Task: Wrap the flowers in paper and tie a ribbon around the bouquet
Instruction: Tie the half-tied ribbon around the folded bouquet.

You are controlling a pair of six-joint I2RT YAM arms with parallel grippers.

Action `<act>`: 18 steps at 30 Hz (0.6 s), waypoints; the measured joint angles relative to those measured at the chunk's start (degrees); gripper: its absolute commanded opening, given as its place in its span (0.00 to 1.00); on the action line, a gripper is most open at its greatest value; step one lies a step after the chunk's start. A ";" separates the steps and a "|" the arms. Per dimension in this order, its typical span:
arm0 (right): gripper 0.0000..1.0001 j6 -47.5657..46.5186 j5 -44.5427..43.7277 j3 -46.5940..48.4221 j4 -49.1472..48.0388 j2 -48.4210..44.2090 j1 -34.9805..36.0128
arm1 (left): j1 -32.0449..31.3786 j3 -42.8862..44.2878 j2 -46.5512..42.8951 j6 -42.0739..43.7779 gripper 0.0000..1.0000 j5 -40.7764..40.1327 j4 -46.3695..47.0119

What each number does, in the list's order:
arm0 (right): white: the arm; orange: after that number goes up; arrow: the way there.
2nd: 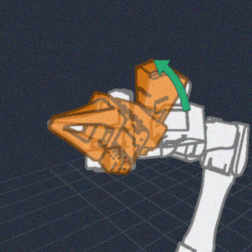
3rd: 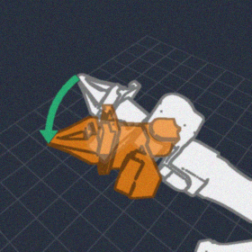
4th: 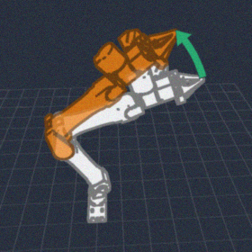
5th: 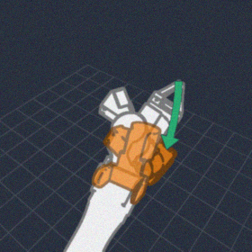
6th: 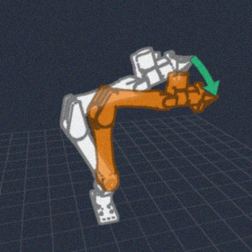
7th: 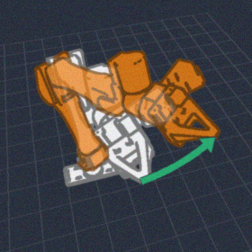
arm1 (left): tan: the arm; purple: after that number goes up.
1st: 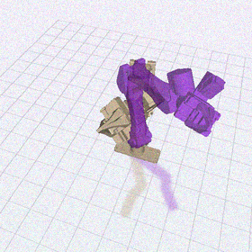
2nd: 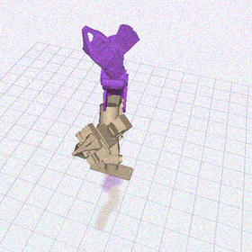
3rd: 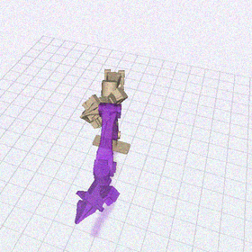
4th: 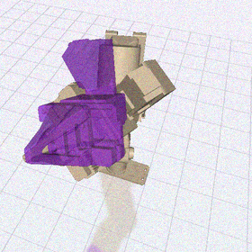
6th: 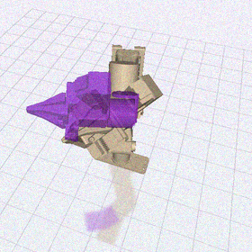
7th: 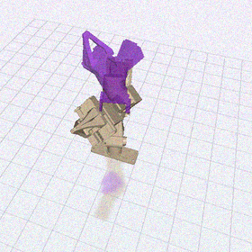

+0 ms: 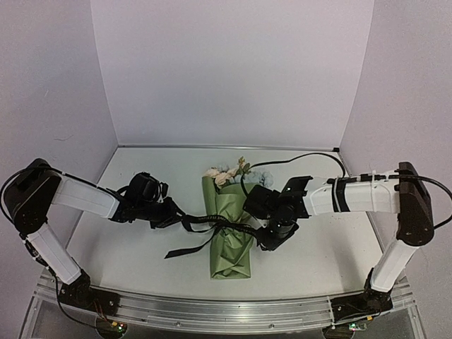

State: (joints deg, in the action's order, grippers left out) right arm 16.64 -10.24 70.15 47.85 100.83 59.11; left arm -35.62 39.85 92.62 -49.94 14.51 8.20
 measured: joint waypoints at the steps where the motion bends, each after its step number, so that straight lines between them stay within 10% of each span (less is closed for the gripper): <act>1: 0.39 1.06 0.27 0.19 -0.12 -0.47 0.00 | 0.00 -0.27 -0.07 -0.81 0.42 0.62 0.97; 18: 0.45 16.58 -0.93 -5.38 -3.49 -13.32 0.04 | -6.21 -4.08 -5.35 -16.16 0.45 -0.81 1.40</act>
State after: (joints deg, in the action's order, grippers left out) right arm 33.22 -11.17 64.77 44.36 87.51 59.15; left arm -41.82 35.77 87.27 -66.10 13.69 9.60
